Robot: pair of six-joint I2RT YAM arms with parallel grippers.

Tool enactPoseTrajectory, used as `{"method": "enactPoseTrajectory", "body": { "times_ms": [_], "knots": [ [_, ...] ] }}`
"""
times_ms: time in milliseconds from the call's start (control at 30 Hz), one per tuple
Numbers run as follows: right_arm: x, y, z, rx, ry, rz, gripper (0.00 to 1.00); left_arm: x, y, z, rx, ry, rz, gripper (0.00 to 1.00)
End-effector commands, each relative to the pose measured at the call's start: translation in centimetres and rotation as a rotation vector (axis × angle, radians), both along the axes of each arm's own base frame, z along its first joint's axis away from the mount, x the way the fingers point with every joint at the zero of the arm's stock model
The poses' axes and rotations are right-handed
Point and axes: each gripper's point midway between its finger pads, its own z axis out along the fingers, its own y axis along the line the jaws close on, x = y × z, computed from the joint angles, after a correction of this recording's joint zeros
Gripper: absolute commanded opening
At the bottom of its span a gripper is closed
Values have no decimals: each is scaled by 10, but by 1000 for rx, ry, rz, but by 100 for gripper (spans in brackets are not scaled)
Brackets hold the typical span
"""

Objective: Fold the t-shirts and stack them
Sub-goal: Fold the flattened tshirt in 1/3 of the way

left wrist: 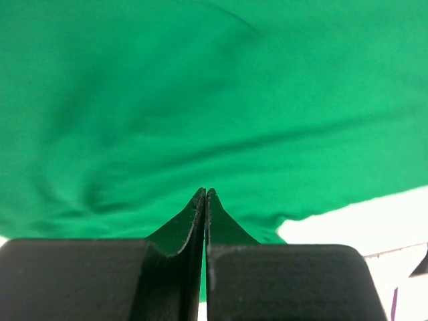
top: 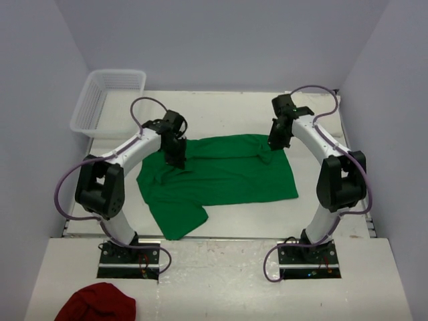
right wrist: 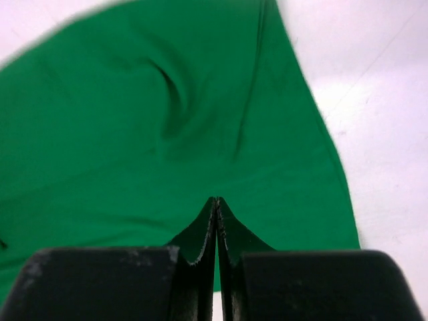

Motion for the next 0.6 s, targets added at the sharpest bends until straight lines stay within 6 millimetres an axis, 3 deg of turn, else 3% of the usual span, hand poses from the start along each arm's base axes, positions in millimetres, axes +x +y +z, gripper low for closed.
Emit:
{"method": "enactPoseTrajectory", "body": {
  "times_ms": [0, 133, 200, 300, 400, 567],
  "knots": [
    [-23, 19, -7, 77, 40, 61, 0, -16, -27, -1, -50, -4, -92, 0],
    [-52, 35, -27, 70, 84, 128, 0, -18, -60, -8, -106, -13, -147, 0],
    [-56, 40, -27, 89, 70, 147, 0, -18, -70, -13, -100, -18, -171, 0],
    [-65, 39, -48, 81, 123, 161, 0, -18, -73, -32, -93, 28, -166, 0],
    [-66, 42, -56, 95, 120, 167, 0, -17, -73, -56, -68, 71, -175, 0],
    [-65, 51, -71, 131, 133, 169, 0, -15, -69, -75, -22, 109, -185, 0]
  ]
}}
